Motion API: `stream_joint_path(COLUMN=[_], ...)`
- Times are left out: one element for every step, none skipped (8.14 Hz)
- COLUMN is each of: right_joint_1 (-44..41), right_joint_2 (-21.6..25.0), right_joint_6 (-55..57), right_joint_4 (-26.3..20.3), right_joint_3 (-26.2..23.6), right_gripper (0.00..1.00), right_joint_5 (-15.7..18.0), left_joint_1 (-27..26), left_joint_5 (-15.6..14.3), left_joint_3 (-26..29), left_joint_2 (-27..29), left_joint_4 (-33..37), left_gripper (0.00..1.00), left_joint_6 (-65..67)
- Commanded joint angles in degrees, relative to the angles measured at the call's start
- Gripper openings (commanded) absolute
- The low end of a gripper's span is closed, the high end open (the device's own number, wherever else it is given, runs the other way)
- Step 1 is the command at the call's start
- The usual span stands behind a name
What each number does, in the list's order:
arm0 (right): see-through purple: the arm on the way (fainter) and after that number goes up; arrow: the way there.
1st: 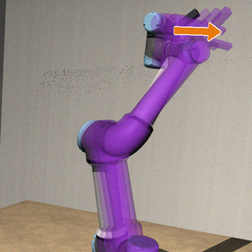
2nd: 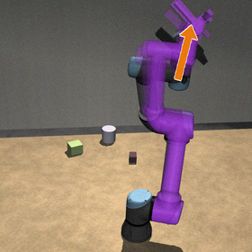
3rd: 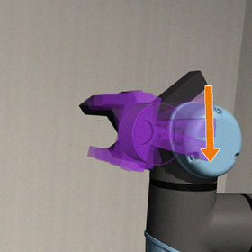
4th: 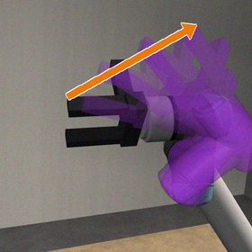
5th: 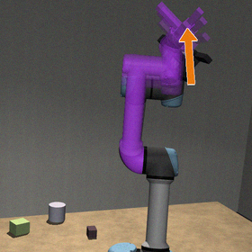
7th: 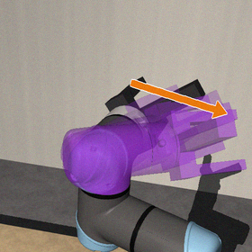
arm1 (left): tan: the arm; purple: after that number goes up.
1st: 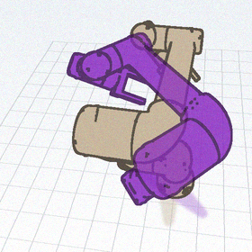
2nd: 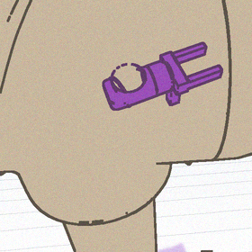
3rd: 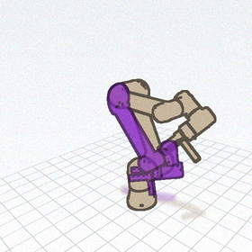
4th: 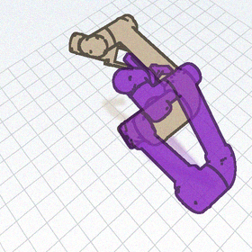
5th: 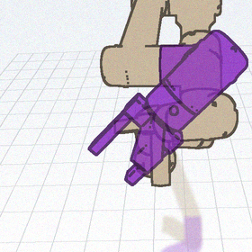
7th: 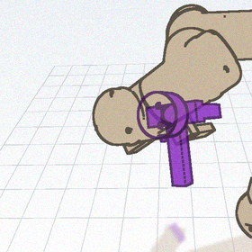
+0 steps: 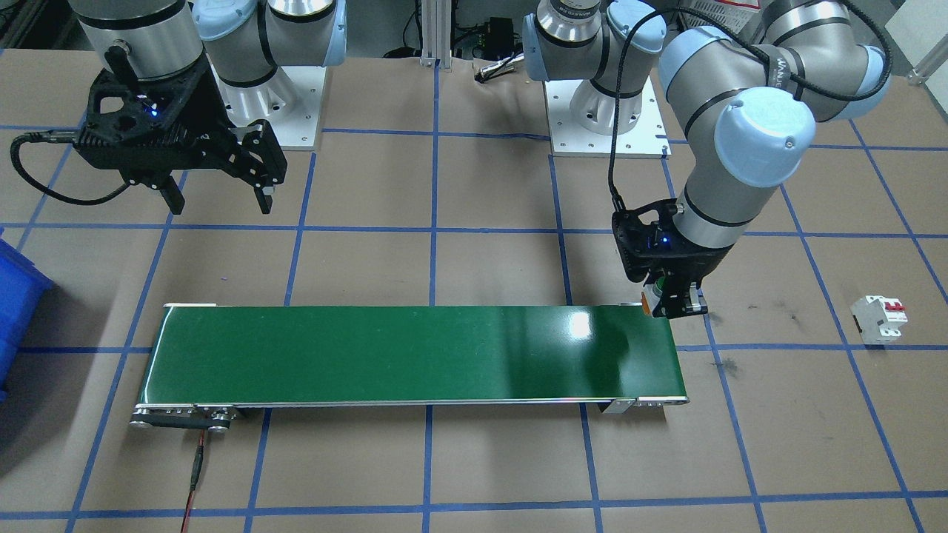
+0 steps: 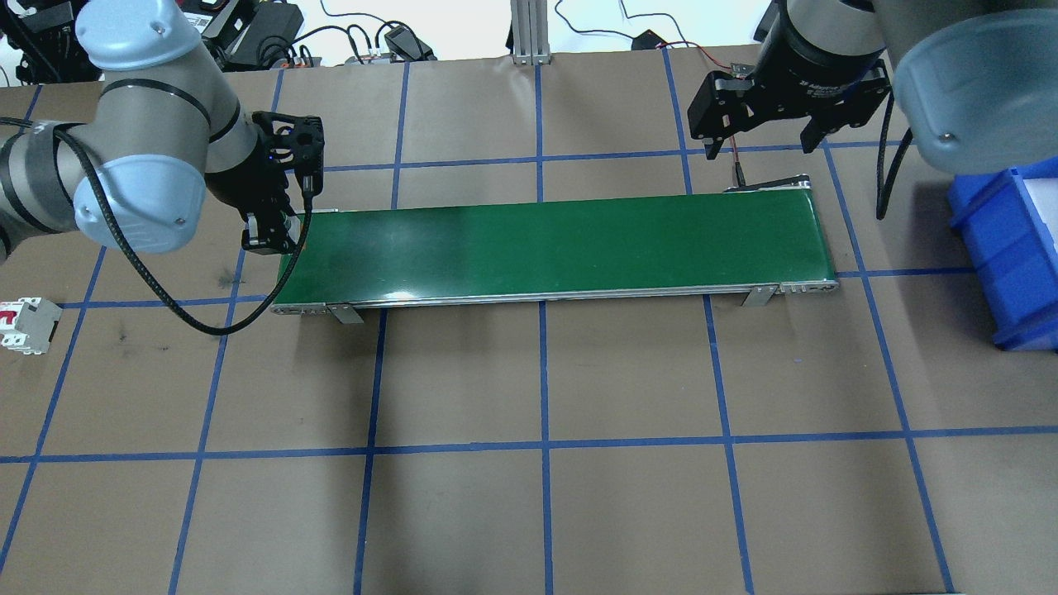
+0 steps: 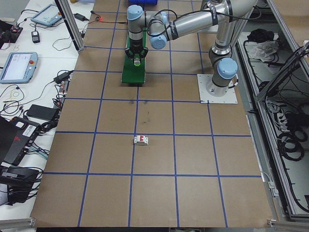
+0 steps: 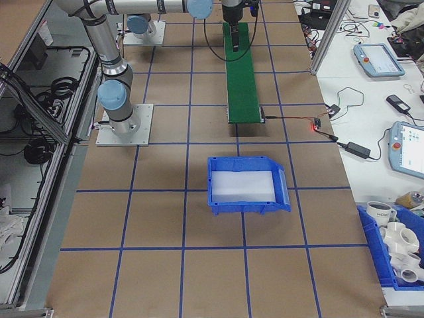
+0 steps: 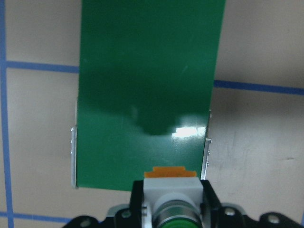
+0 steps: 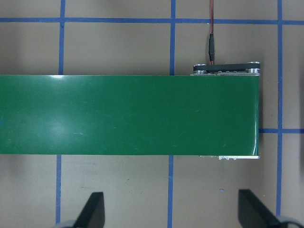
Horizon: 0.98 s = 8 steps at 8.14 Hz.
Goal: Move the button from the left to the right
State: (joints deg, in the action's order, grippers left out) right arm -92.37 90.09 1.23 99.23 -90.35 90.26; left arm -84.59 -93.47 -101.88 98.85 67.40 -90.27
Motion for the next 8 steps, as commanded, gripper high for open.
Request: stream_joint_path(right_joint_1=[0.0,0.0,0.0,0.0,0.0,0.0,0.0,0.0], right_joint_2=[0.0,0.0,0.0,0.0,0.0,0.0,0.0,0.0], right_joint_6=[0.0,0.0,0.0,0.0,0.0,0.0,0.0,0.0], right_joint_4=[0.0,-0.1,0.0,-0.1,-0.1,-0.1,-0.1,-0.1], right_joint_3=[0.0,0.0,0.0,0.0,0.0,0.0,0.0,0.0], right_gripper=[1.00,1.00,1.00,1.00,1.00,1.00,1.00,1.00], right_joint_5=[0.1,0.0,0.0,0.0,0.0,0.0,0.0,0.0], left_joint_1=[-0.4,-0.4,-0.4,-0.4,-0.3,-0.4,-0.4,-0.4], left_joint_5=[0.9,2.0,2.0,2.1,2.1,2.1,2.1,2.1], left_joint_3=[-5.0,-6.0,-6.0,-5.8,-5.9,-6.0,-5.8,-6.0], left_joint_2=[0.2,1.5,3.7,4.6,5.1,6.1,6.3,6.7], left_joint_4=[-5.5,-9.6,-10.6,-12.4,-14.3,-14.5,-15.1,-16.5], left_gripper=[0.11,0.11,0.11,0.11,0.11,0.11,0.11,0.19], left_joint_6=[-12.6,-12.9,-13.0,-12.9,-13.3,-13.7,-13.7,-13.6])
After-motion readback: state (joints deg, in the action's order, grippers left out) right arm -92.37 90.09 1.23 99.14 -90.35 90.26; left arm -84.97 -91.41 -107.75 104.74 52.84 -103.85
